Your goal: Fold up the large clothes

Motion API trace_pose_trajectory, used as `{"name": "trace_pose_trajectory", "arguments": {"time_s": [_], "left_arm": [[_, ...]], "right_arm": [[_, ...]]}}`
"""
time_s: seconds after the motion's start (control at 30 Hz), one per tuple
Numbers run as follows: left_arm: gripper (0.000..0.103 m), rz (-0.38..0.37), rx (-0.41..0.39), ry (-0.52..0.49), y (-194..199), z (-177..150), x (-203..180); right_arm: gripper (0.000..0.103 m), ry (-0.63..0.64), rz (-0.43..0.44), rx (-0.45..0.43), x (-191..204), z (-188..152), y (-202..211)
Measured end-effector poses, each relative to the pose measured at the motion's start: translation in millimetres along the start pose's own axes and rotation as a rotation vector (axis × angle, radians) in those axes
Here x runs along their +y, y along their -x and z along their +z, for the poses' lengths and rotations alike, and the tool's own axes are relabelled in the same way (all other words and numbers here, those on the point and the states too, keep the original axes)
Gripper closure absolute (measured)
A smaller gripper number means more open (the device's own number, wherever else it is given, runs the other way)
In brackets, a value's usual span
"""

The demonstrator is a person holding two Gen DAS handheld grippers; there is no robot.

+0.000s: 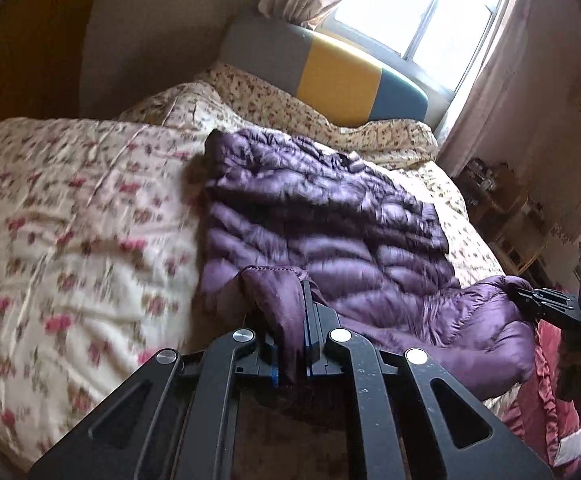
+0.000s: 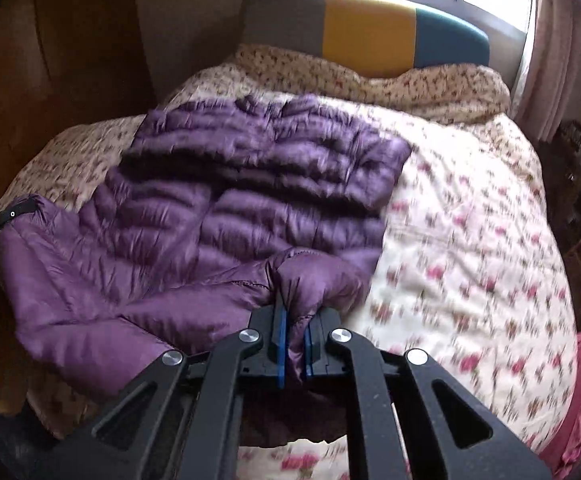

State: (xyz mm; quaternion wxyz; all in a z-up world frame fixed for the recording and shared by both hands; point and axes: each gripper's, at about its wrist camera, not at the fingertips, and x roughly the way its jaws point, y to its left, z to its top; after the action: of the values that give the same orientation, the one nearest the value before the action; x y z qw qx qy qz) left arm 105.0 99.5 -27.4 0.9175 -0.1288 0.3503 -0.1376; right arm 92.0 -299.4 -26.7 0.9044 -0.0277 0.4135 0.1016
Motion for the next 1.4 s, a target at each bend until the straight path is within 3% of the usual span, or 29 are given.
{"name": "trace_pose_trajectory", "arguments": {"time_s": [0.33,0.67,0.87,1.13,1.23,1.3,1.33,1.37,1.4], "left_arm": [[0.096,0.026,-0.004,-0.026,-51.9,60.9,-4.1],[0.096,0.046,0.010,-0.033,-108.6,124.0,-4.0],[0.097,0.103,0.019,0.025,-149.7,154.7,16.3],[0.097,0.155,0.088,0.136,-203.7,178.5,47.6],[0.085,0.130,0.122,0.190,-212.2,185.7,57.3],[0.062,0.123,0.119,0.215,-210.0,189.8,63.7],[0.054,0.116,0.107,0.229,-206.3,191.7,67.9],[0.039,0.108,0.092,0.245,-202.0,193.5,71.1],[0.031,0.116,0.061,0.260,-193.4,195.5,76.2]], "right_arm": [[0.098,-0.051,-0.043,-0.036,-17.4,64.8,-45.5],[0.098,-0.103,-0.084,-0.017,-45.5,119.4,-104.1],[0.098,-0.176,-0.106,-0.017,-63.8,151.3,-141.0],[0.096,-0.215,-0.119,0.021,-73.9,180.9,-183.1],[0.076,-0.253,-0.092,0.033,-82.5,186.2,-187.7],[0.063,-0.280,-0.069,0.025,-87.8,190.1,-184.9],[0.049,-0.295,-0.057,0.014,-90.1,192.4,-181.4],[0.027,-0.305,-0.056,0.002,-91.7,193.4,-177.4],[0.019,-0.310,-0.067,-0.019,-91.7,194.4,-171.6]]}}
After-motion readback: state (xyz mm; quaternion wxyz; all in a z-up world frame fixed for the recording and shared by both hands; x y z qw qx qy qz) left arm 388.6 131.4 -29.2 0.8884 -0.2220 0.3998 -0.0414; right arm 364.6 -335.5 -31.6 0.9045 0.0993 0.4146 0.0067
